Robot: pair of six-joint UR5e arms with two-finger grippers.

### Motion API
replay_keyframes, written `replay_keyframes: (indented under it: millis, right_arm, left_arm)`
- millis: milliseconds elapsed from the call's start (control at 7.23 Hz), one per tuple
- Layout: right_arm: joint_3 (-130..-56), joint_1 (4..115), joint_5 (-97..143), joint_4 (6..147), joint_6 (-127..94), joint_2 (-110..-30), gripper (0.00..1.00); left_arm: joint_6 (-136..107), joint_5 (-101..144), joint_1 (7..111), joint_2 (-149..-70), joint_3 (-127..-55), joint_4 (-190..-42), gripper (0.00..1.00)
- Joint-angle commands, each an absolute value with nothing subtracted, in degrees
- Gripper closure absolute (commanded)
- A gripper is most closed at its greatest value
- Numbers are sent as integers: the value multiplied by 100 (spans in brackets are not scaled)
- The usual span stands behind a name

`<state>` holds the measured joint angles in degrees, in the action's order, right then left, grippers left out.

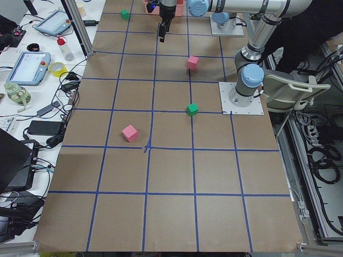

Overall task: Align button upright
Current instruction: 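Lower the right gripper into the bin and grasp the yellow-capped switch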

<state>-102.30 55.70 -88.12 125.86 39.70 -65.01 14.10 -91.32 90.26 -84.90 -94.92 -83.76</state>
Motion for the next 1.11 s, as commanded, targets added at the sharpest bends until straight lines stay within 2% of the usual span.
replay_keyframes:
  millis: [0,138,553,691,830,968]
  right_arm:
    - [-10362,5485,-8816,12604,3973,-6504,1]
    - [-10441,5484,-8842,12656,3973,-6504,1]
    - [-10450,5484,-8895,12683,3973,-6495,16]
    - [-10450,5484,-8895,12683,3964,-6495,29]
    - [-10450,5484,-8886,12691,3964,-6495,59]
    - [-10441,5484,-8903,12691,3973,-6495,84]
  left_arm:
    - [1406,-9132,9026,-8490,-9492,-8376,0]
    - [1415,-9132,9026,-8482,-9492,-8376,0]
    - [1406,-9132,9026,-8490,-9492,-8376,0]
    - [1406,-9132,9026,-8490,-9492,-8376,0]
    - [1406,-9132,9026,-8482,-9492,-8376,0]
    - [1406,-9123,9026,-8490,-9501,-8376,0]
